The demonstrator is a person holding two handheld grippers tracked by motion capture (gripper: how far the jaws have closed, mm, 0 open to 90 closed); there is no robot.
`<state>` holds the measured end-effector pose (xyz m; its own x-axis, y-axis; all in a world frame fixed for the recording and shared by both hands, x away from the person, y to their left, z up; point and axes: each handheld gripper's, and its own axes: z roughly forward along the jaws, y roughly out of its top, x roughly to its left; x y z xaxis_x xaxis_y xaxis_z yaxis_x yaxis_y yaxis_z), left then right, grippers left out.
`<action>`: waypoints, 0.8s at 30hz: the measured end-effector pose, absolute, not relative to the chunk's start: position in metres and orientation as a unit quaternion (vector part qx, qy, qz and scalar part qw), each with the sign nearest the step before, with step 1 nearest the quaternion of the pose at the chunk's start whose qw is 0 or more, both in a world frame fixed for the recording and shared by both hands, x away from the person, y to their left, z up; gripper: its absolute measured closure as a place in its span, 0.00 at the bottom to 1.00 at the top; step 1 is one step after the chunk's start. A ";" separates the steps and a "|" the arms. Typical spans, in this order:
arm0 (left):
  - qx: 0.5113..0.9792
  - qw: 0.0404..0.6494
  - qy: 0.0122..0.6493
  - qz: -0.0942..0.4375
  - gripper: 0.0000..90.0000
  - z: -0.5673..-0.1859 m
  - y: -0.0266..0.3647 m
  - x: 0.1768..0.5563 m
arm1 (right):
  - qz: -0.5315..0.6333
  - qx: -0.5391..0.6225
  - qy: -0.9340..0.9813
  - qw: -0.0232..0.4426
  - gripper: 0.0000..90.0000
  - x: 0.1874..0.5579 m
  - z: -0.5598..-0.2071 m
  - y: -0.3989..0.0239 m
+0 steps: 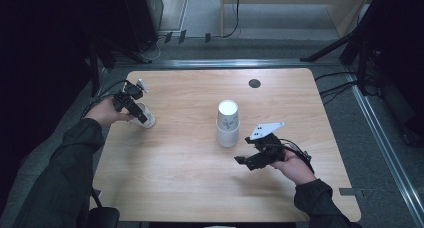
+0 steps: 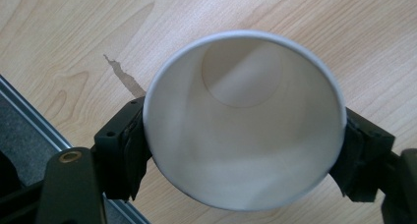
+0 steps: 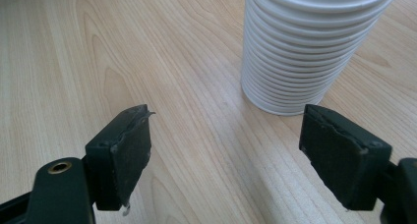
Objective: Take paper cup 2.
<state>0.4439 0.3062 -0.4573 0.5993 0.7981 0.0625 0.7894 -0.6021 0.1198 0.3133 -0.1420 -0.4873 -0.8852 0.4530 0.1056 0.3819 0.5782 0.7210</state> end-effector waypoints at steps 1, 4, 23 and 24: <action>0.894 0.040 0.443 0.055 0.22 -0.458 0.305 0.444 | 0.395 0.235 0.887 0.045 0.22 0.313 -0.487 -0.142; 0.895 0.041 0.441 0.055 0.21 -0.458 0.303 0.445 | 0.395 0.235 0.887 0.045 0.22 0.313 -0.487 -0.142; 0.884 0.092 0.456 0.038 0.13 -0.446 0.310 0.440 | 0.396 0.230 0.887 0.051 0.23 0.315 -0.486 -0.145; 0.883 0.095 0.458 0.041 0.13 -0.445 0.311 0.439 | 0.396 0.230 0.888 0.048 0.23 0.315 -0.486 -0.145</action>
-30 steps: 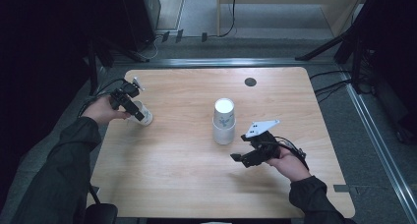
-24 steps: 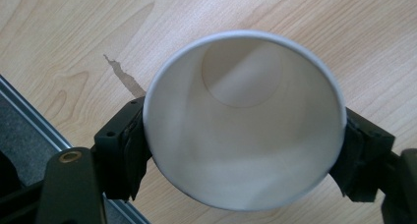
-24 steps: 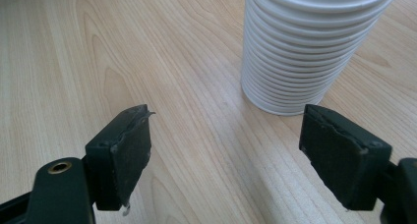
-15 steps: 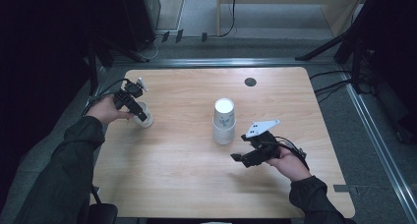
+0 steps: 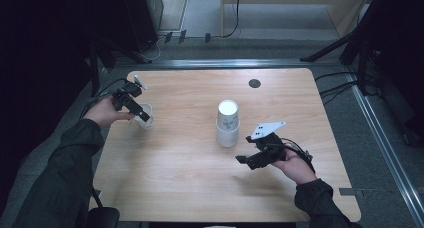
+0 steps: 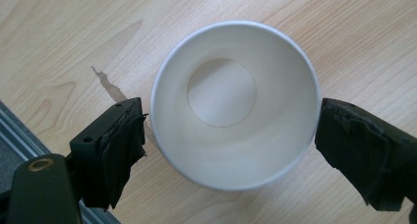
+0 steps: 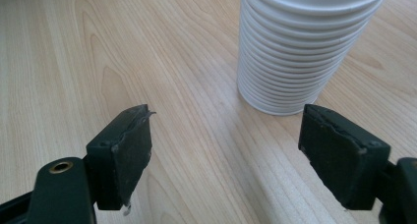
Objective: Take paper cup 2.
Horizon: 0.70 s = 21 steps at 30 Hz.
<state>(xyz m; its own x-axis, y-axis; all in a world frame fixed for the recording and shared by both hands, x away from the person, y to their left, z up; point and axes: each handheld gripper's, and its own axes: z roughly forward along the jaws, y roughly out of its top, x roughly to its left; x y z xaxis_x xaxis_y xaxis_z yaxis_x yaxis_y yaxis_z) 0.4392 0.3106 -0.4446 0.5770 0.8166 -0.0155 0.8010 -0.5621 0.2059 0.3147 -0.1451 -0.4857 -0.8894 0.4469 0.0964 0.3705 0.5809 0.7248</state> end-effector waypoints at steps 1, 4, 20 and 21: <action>0.882 0.102 0.457 0.042 0.13 -0.442 0.313 0.438 | 0.395 0.230 0.888 0.047 0.23 0.315 -0.486 -0.145; 0.877 0.124 0.461 0.046 0.13 -0.431 0.318 0.434 | 0.395 0.230 0.888 0.046 0.24 0.317 -0.486 -0.147; 0.875 0.223 0.424 0.068 0.14 -0.388 0.291 0.412 | 0.399 0.241 0.883 0.048 0.21 0.322 -0.480 -0.148; 0.877 0.226 0.420 0.065 0.14 -0.388 0.285 0.412 | 0.399 0.241 0.884 0.046 0.20 0.322 -0.479 -0.148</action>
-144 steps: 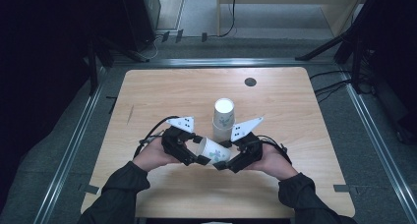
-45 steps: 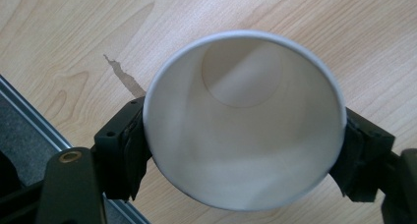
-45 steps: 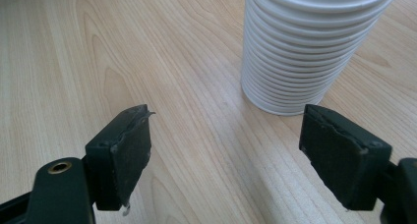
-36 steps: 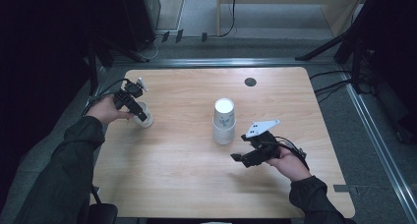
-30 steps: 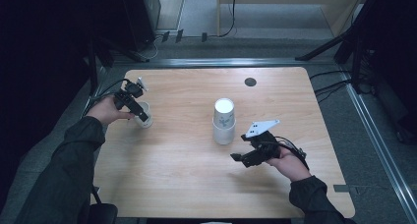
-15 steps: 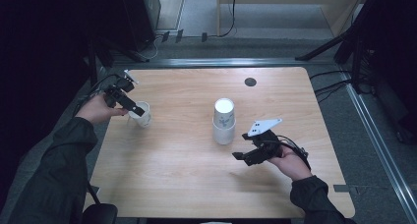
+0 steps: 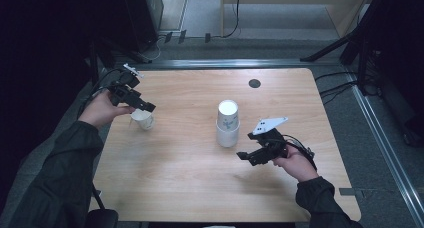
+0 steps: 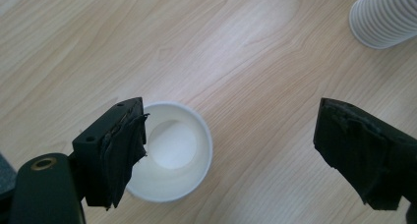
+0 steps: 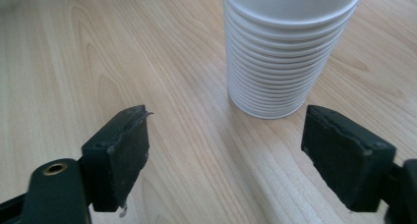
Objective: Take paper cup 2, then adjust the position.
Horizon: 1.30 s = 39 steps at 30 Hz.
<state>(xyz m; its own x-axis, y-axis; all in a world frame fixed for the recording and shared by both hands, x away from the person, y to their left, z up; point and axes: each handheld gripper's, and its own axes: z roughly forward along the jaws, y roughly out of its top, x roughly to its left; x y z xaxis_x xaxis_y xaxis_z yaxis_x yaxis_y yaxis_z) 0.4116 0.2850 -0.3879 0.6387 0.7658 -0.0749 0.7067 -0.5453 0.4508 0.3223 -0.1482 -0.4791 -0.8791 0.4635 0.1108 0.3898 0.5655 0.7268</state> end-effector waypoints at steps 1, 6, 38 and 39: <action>0.878 0.229 0.416 0.063 0.14 -0.388 0.280 0.411 | 0.399 0.239 0.884 0.041 0.18 0.323 -0.478 -0.149; 0.879 0.246 0.406 0.054 0.14 -0.394 0.262 0.409 | 0.400 0.238 0.884 0.039 0.18 0.325 -0.474 -0.152; 0.879 0.323 0.351 0.004 0.15 -0.451 0.190 0.361 | 0.426 0.232 0.874 0.024 0.29 0.347 -0.451 -0.175; 0.878 0.325 0.351 0.002 0.15 -0.452 0.189 0.359 | 0.424 0.228 0.876 0.025 0.29 0.349 -0.450 -0.175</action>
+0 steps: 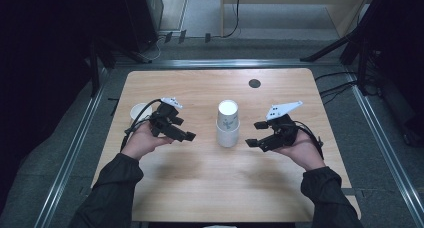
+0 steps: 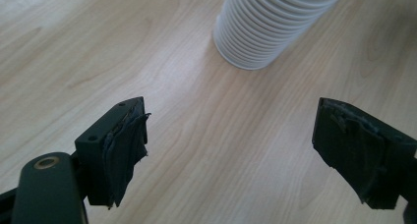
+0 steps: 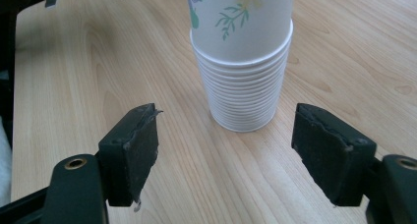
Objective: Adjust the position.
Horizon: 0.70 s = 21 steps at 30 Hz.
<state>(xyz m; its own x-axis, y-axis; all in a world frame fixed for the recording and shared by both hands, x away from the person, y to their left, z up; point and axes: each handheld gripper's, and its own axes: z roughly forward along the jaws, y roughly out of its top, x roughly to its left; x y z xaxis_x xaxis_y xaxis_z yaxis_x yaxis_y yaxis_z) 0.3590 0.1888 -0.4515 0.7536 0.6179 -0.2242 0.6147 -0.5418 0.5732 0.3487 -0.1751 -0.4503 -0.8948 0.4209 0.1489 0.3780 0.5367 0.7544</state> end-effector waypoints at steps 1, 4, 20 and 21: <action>0.879 0.326 0.349 0.002 0.15 -0.453 0.188 0.357 | 0.421 0.228 0.878 0.023 0.29 0.350 -0.449 -0.175; 0.881 0.326 0.343 -0.003 0.15 -0.457 0.186 0.350 | 0.410 0.223 0.884 0.023 0.29 0.356 -0.446 -0.175; 0.884 0.335 0.326 -0.010 0.15 -0.469 0.183 0.332 | 0.361 0.184 0.914 0.019 0.26 0.383 -0.415 -0.153; 0.884 0.334 0.326 -0.009 0.15 -0.469 0.183 0.332 | 0.360 0.181 0.915 0.018 0.26 0.384 -0.414 -0.152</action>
